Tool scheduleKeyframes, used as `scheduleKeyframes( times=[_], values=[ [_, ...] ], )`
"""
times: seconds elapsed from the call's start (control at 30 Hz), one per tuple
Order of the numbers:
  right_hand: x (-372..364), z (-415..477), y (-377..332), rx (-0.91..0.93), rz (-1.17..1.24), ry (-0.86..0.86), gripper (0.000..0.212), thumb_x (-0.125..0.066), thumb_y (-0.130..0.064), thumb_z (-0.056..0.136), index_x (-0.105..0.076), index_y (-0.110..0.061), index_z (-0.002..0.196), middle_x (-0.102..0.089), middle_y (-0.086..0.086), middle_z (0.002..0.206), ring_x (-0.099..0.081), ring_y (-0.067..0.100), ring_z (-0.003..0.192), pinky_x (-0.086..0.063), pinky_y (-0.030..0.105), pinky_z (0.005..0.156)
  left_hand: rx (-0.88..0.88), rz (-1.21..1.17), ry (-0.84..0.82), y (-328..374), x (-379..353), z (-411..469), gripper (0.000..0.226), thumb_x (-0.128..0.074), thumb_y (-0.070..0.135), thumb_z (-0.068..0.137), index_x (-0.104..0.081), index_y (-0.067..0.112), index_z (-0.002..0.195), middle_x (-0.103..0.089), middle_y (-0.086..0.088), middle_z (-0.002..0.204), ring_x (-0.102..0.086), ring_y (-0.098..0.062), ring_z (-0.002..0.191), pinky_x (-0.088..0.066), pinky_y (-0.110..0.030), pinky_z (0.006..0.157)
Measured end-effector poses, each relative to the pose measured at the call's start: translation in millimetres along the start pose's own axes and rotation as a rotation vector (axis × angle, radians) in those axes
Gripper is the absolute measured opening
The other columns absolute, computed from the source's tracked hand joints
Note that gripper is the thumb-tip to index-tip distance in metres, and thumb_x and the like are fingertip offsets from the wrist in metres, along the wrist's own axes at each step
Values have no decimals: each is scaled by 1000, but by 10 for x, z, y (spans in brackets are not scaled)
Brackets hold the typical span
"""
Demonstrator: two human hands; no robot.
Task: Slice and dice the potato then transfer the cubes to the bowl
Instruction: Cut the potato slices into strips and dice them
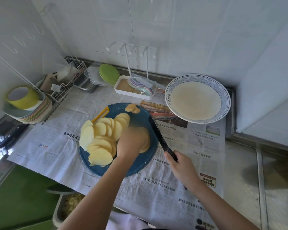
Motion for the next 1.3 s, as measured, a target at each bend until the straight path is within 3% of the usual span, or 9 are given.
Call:
scheduleKeyframes(
  times=[0.1,0.17,0.27,0.43,0.67,0.83,0.97,1.13,1.3],
  values=[
    [-140,-2,53,-37,9,-28,40,-45,-43,98,-52,-12,74,-42,-4,55,-33,4,40,-30,20,41,46,-170,36,-179,46,-79,60,-73,37,81,-52,12,131,-60,-2,118,-56,-16,99,-48,-30,83],
    [-186,-1,28,-33,3,-30,39,-44,-42,99,-49,-14,72,-42,-4,55,-33,3,40,-30,19,41,65,-231,22,-214,26,-116,65,-74,39,80,-50,12,135,-61,-3,122,-56,-17,107,-48,-31,90],
    [-215,5,-21,-20,-18,-27,37,-43,-40,100,-46,-17,71,-41,-5,55,-33,3,38,-29,17,40,23,-146,-25,-144,-32,-147,82,-75,43,78,-38,13,144,-48,-6,139,-47,-21,124,-41,-32,101],
    [-205,16,-19,-31,11,-24,38,-45,-41,99,-47,-15,71,-43,-5,55,-35,4,41,-30,19,42,23,-20,-3,-40,-97,-123,94,-73,49,77,-24,12,149,-32,-10,146,-35,-27,133,-33,-35,107],
    [-205,14,41,-46,65,-40,39,-46,-43,98,-50,-12,75,-41,-6,53,-34,5,39,-31,23,41,-3,115,-28,-2,-158,-40,100,-80,40,73,-21,13,149,-37,-12,142,-35,-27,132,-33,-35,105],
    [-184,10,63,-46,89,-46,40,-46,-44,97,-51,-10,77,-41,-4,55,-33,4,38,-30,21,40,-63,144,-30,9,-190,-73,106,-78,37,76,-7,15,152,-37,-13,142,-35,-29,132,-34,-34,104],
    [-170,11,74,-46,77,-46,42,-45,-44,98,-53,-6,80,-43,-3,56,-35,4,38,-32,21,41,-118,125,-27,36,-125,23,96,-77,27,77,-17,15,150,-41,-13,142,-39,-29,130,-35,-35,103],
    [-166,26,65,-37,55,-45,42,-44,-43,99,-54,-6,82,-44,-2,55,-36,5,38,-36,23,42,-106,163,-76,103,-44,186,100,-80,40,72,-22,12,149,-40,-8,145,-43,-25,130,-40,-36,99],
    [-155,37,63,-26,42,-36,43,-45,-42,99,-55,-5,81,-45,-2,55,-37,7,40,-37,25,43,-140,257,-106,178,-95,246,90,-77,33,75,-27,12,147,-41,-13,138,-48,-29,121,-42,-33,93]
  ],
)
Point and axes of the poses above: each hand's wrist, its own z-axis towards the middle knuckle, its own x-axis out of the back of the hand, y = z × x, the point moved 10 cm from there along z, towards the middle knuckle
